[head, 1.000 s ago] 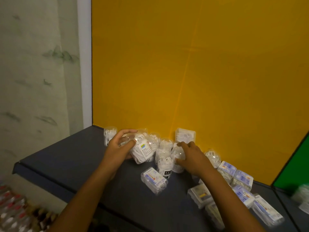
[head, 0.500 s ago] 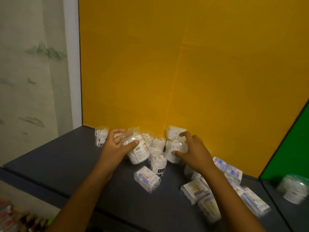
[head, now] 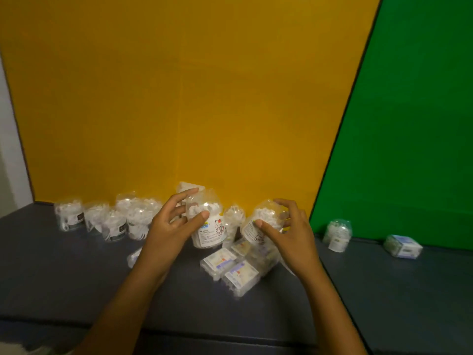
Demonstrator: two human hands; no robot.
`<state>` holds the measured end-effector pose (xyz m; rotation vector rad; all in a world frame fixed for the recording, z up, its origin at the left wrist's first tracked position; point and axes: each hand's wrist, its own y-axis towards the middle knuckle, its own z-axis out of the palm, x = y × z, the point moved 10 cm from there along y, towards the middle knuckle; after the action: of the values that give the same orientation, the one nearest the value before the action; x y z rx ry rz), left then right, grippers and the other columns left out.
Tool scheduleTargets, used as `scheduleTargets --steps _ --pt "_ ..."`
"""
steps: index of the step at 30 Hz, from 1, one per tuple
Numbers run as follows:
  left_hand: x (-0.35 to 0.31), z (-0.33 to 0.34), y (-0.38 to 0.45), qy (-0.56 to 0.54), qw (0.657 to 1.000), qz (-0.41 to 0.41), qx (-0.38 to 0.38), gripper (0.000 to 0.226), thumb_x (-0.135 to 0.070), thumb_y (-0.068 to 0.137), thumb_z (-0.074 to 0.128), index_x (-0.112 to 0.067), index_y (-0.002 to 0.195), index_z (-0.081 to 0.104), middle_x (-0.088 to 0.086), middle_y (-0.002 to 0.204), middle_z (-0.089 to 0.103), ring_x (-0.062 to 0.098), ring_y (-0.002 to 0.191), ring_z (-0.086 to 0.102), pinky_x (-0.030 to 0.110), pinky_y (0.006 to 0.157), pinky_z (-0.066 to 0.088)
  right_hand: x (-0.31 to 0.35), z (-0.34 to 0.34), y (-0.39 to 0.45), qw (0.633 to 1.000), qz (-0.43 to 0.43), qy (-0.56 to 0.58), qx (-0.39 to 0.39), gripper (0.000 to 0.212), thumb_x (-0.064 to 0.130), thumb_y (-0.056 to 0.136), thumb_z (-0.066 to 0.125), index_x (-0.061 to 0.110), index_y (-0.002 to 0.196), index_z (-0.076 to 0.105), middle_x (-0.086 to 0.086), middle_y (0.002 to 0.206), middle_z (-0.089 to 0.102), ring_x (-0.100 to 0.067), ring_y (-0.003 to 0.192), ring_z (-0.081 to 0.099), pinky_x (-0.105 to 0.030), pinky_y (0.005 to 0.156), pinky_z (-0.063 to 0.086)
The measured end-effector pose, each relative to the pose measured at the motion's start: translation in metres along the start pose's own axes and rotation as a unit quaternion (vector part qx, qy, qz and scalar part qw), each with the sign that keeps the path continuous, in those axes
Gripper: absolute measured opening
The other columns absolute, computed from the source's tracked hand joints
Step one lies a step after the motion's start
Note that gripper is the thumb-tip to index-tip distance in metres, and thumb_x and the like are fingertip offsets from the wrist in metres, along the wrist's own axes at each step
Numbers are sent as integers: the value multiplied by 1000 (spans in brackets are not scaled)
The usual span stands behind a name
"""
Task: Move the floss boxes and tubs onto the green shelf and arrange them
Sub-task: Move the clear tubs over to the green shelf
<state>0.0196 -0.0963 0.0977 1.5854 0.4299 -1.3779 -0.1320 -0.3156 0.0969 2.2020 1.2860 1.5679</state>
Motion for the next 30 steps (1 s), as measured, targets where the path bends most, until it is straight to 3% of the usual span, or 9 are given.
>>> scheduleTargets --steps 5,16,18,21,26,30 --pt "-10 59 -28 -13 999 -7 49 48 -16 82 71 -33 125 59 -4 124 62 -7 103 61 12 72 52 -25 -78 -29 999 28 -19 -33 57 46 75 79 37 125 52 -1 113 50 -14 98 54 -27 80 44" --pt "-25 180 -106 -31 996 -25 85 52 -19 74 76 -26 122 58 -12 113 68 2 104 64 21 82 54 -64 -232 -92 995 47 -67 -56 58 43 76 80 38 127 53 0 116 46 -18 105 53 -26 84 41" --pt "-24 197 -118 -35 995 -29 89 49 -15 77 75 -24 122 58 -9 115 68 5 105 64 28 87 53 -72 -248 -99 994 50 -79 -50 60 45 76 79 38 128 52 -1 119 45 -21 111 52 -31 88 45" --pt "-25 220 -128 -40 995 -29 86 47 -12 78 74 -23 121 59 -10 114 68 3 104 64 22 85 54 -80 -270 -102 994 44 -86 -51 62 46 76 78 40 130 51 0 124 43 -25 118 50 -42 98 47" --pt "-22 248 -127 -47 995 -29 87 46 -9 80 72 -22 122 59 -7 115 67 4 102 65 15 74 53 -91 -288 -90 994 31 -97 -48 63 45 77 78 37 133 50 -1 121 43 -23 118 49 -37 97 45" --pt "-11 266 -111 -46 995 -27 88 47 -13 79 73 -24 122 59 -10 113 67 1 101 65 15 74 53 -109 -292 -71 993 27 -109 -47 64 45 78 77 36 134 49 -3 118 44 -23 116 48 -37 96 46"
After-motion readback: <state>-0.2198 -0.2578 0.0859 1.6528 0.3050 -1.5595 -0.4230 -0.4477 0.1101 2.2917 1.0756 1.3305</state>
